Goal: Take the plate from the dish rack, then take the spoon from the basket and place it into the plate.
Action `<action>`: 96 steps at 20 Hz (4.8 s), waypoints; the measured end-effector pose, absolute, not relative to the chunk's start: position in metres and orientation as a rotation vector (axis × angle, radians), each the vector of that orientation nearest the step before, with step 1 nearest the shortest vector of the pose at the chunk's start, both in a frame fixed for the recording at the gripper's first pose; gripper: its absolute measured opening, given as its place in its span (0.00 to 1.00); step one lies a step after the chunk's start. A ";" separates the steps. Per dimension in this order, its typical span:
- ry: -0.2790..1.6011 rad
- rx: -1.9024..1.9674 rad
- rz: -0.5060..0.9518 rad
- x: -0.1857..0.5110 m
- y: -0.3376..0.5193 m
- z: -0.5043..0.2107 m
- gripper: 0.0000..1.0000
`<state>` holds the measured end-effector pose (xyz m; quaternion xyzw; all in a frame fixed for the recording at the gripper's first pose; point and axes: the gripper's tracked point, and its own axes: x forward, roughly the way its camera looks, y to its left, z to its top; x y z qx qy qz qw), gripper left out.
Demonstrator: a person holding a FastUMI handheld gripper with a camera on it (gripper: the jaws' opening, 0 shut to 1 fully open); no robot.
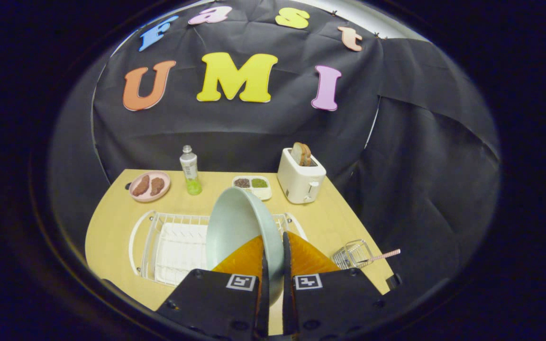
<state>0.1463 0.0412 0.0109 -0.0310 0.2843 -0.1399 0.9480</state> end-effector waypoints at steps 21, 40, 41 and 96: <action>0.740 0.144 0.045 0.016 0.061 -0.200 0.17; 0.788 0.301 0.119 0.052 0.023 -0.265 0.28; 0.776 0.298 0.119 0.054 0.023 -0.264 0.29; 0.307 0.273 -0.090 0.162 -0.251 -0.174 0.78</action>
